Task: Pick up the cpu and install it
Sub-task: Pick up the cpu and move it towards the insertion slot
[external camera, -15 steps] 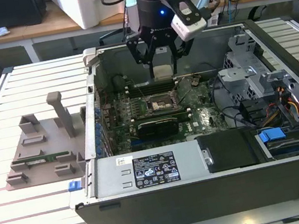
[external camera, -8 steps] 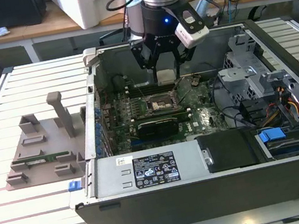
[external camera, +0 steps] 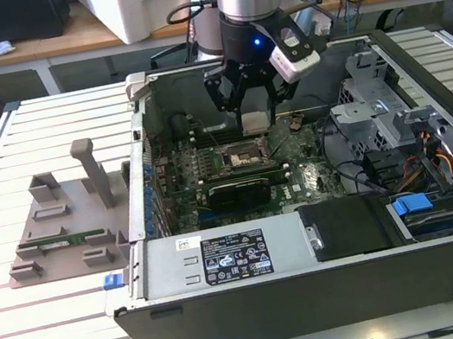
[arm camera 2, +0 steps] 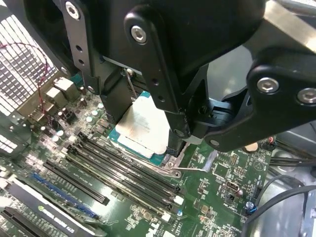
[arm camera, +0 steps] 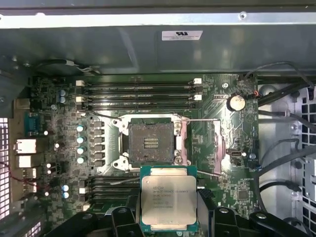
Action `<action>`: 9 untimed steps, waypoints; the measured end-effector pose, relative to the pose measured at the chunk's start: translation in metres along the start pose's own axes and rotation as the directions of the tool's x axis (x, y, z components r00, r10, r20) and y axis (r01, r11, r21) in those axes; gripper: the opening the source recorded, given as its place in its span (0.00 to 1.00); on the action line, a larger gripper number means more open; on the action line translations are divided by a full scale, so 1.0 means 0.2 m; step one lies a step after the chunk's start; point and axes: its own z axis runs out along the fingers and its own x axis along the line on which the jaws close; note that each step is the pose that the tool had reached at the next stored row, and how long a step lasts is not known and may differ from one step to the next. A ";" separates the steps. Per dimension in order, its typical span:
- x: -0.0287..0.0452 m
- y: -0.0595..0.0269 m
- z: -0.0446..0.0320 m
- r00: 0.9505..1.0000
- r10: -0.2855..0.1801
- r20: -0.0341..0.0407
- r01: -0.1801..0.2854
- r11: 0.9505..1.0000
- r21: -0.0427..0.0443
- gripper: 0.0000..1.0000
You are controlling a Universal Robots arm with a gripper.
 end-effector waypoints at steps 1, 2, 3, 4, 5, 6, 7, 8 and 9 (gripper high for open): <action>-0.001 0.002 0.009 1.000 0.000 0.000 0.000 1.000 0.000 0.54; -0.002 0.005 0.019 1.000 0.000 0.000 0.000 1.000 0.000 0.54; -0.002 0.008 0.028 1.000 0.000 0.000 0.000 1.000 0.001 0.54; -0.002 0.020 0.042 1.000 0.000 0.000 0.000 1.000 0.002 0.54; 0.000 0.040 0.054 1.000 0.000 0.000 0.000 1.000 0.003 0.54; 0.003 0.055 0.064 1.000 -0.001 0.000 0.001 1.000 0.004 0.54; 0.010 0.077 0.076 1.000 -0.001 0.000 0.001 1.000 0.006 0.54; 0.018 0.092 0.085 1.000 -0.001 0.000 0.001 1.000 0.007 0.54; 0.031 0.103 0.096 1.000 -0.001 0.000 0.001 1.000 0.007 0.54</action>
